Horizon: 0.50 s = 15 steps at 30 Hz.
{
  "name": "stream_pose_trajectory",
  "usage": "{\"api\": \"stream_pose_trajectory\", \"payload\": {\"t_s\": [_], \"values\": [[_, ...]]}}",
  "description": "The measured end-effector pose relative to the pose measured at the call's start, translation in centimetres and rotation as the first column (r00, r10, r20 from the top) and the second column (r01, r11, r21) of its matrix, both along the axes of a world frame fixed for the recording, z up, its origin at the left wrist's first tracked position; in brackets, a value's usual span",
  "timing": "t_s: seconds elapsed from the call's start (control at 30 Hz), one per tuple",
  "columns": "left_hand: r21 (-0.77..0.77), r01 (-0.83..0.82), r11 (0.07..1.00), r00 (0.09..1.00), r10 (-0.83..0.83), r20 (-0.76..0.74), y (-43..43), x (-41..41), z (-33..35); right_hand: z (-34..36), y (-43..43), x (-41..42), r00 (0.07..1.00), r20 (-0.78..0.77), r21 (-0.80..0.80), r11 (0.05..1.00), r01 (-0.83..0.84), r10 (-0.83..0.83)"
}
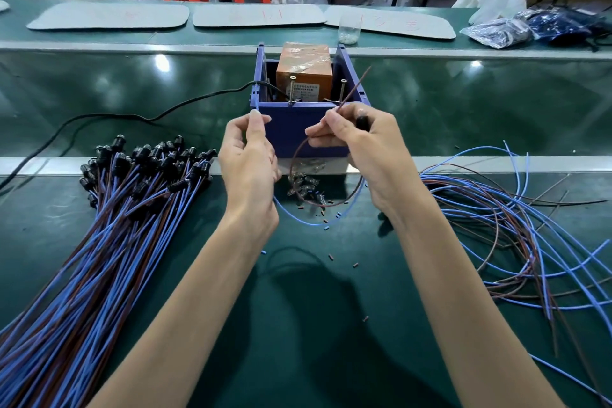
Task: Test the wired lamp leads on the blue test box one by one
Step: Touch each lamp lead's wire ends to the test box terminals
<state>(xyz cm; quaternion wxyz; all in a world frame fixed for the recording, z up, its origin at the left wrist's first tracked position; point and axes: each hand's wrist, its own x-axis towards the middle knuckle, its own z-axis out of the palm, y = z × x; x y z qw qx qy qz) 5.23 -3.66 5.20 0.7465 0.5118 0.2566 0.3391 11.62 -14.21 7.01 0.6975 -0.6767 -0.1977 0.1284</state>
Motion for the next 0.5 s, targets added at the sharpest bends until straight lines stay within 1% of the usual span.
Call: {"api": "stream_pose_trajectory", "payload": {"t_s": [0.03,0.13,0.2,0.33,0.5], "values": [[0.004,-0.003,1.0,1.0,0.003,-0.001,0.0,0.1,-0.1,0.1,0.0,0.0,1.0,0.002,0.013,1.0,0.019,-0.019],[-0.048,0.002,0.999,1.0,-0.002,0.002,-0.1,0.4,-0.2,0.3,-0.1,0.0,0.995,-0.014,0.07,0.993,0.098,-0.097],[-0.021,0.004,1.0,1.0,-0.004,0.008,-0.2,0.6,-0.4,0.3,-0.1,0.0,0.99,-0.049,0.13,0.981,0.14,-0.135],[0.181,-0.004,0.983,1.0,0.006,-0.013,-0.2,0.3,-0.9,0.3,-0.3,0.5,0.967,-0.05,0.182,0.95,0.253,-0.248],[0.405,-0.056,0.913,0.993,0.092,-0.07,0.4,0.1,-1.9,-0.3,-0.5,1.4,0.938,-0.035,0.21,0.915,0.344,-0.345]]}}
